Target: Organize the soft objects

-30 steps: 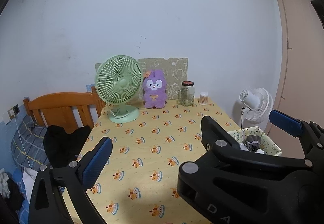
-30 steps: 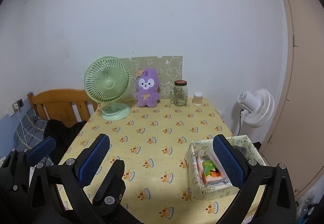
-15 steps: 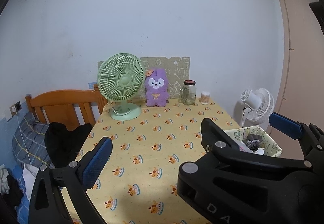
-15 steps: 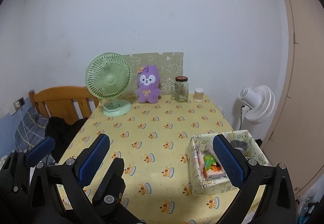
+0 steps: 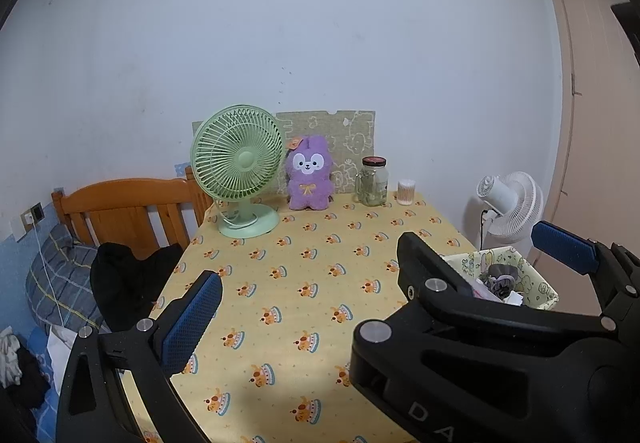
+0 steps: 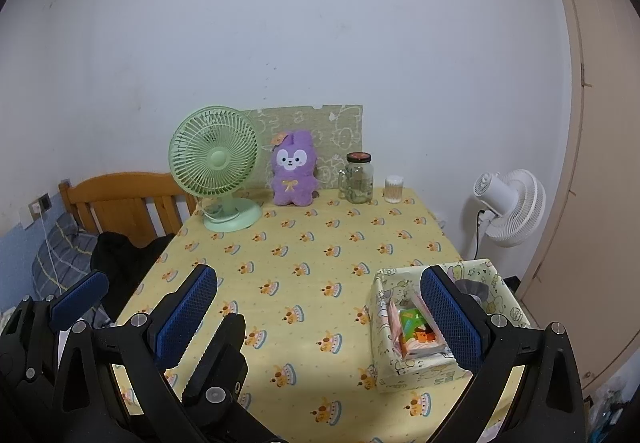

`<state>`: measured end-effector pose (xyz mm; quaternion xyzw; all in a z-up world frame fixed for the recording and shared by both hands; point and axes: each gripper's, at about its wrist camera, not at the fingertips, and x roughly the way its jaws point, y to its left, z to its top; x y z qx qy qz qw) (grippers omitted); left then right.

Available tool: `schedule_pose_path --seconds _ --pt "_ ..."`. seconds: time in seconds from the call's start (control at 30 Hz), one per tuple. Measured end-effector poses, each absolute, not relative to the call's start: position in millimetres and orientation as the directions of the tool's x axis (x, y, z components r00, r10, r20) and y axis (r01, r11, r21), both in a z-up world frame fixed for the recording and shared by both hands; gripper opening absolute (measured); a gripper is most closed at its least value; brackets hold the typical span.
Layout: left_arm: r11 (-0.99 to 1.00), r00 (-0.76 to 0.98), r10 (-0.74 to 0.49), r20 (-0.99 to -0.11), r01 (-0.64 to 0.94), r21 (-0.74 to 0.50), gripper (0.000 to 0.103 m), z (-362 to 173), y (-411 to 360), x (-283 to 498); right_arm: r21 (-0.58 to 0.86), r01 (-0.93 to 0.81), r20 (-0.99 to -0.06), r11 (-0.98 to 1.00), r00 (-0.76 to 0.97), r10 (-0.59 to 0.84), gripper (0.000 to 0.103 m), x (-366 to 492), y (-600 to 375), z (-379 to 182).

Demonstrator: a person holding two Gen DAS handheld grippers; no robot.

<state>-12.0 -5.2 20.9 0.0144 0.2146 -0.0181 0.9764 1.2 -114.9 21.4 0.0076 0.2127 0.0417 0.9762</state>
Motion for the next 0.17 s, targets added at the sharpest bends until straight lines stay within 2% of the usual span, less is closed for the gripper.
schedule_pose_path --seconds 0.17 --pt "0.999 0.906 -0.03 -0.422 0.044 0.021 0.103 19.9 -5.2 -11.6 0.031 -0.078 -0.417 0.997 0.905 0.083 0.103 1.9 -116.1 20.4"
